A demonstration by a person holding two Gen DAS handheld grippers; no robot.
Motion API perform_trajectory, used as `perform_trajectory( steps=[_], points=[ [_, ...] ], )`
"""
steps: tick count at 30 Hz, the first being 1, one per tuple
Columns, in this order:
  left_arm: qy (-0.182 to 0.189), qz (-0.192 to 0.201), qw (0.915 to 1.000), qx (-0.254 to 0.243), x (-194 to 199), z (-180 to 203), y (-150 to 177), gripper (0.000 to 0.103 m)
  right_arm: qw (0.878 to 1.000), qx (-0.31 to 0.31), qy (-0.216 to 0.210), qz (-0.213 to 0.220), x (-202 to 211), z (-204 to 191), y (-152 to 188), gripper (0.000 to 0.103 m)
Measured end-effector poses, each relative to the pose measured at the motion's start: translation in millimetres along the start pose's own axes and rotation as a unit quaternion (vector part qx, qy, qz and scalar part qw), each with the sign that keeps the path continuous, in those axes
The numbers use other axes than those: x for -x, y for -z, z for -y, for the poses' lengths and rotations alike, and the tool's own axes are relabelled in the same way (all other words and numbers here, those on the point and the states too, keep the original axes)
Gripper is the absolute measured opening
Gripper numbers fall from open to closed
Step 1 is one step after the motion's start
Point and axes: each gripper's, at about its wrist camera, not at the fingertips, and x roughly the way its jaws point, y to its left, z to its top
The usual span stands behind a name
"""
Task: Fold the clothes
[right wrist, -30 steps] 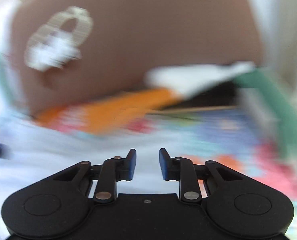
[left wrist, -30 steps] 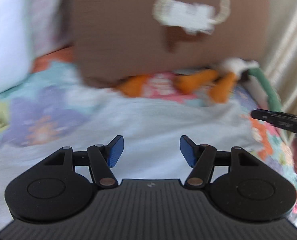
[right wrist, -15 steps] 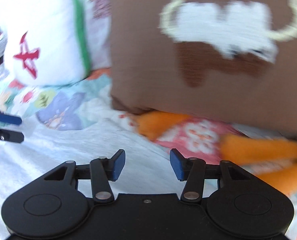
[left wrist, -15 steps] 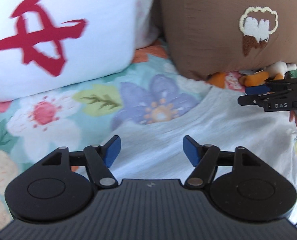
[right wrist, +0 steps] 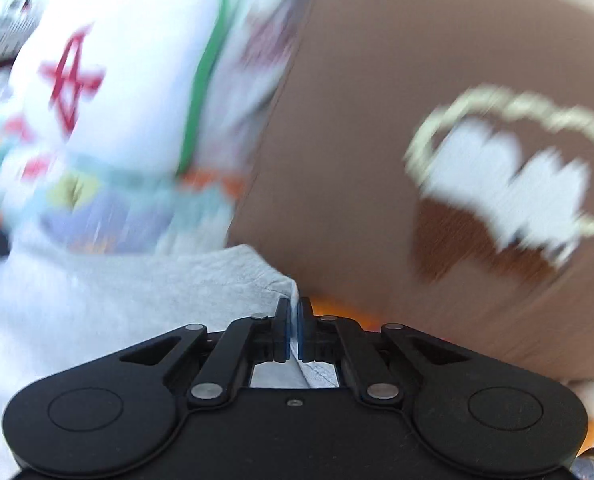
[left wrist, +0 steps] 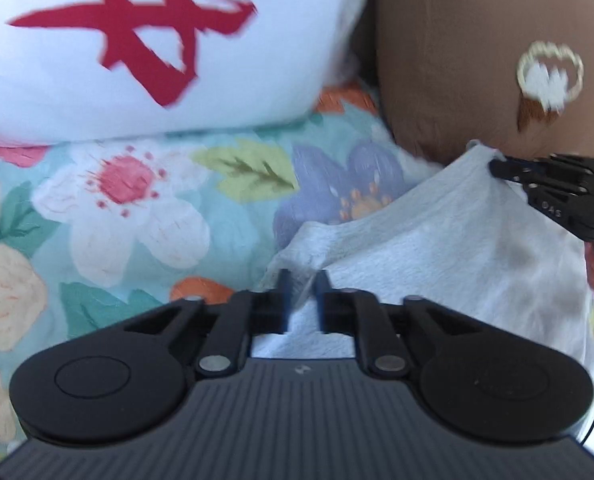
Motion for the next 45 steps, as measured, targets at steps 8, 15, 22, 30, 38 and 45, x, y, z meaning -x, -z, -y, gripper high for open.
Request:
perform_trajectory(
  steps=[8,15,22,30,38,45],
  points=[
    [-0.057,-0.008,0.9982,0.014,-6,-3,-6,0.004,0.994,-0.099,0.002,-0.043,-25,-3,-2,0.010],
    [-0.040,0.000,0.9980,-0.048,42,37,22,0.050,0.971,-0.237,-0.027,0.007,66,21,15,0.050],
    [-0.013,-0.015,0.9964,-0.082,106,97,61,0.059,0.966,-0.256,-0.033,0.014,178,41,46,0.062],
    [-0.024,-0.039,0.9842,-0.171,197,161,96,0.068,0.952,-0.302,-0.050,0.001,305,64,98,0.065],
    [0.027,-0.066,0.9720,-0.224,274,214,131,0.071,0.948,-0.306,-0.082,-0.020,419,61,133,0.066],
    [0.052,-0.173,0.9517,-0.249,300,249,172,0.072,0.942,-0.307,-0.113,-0.078,506,50,156,0.067]
  ],
)
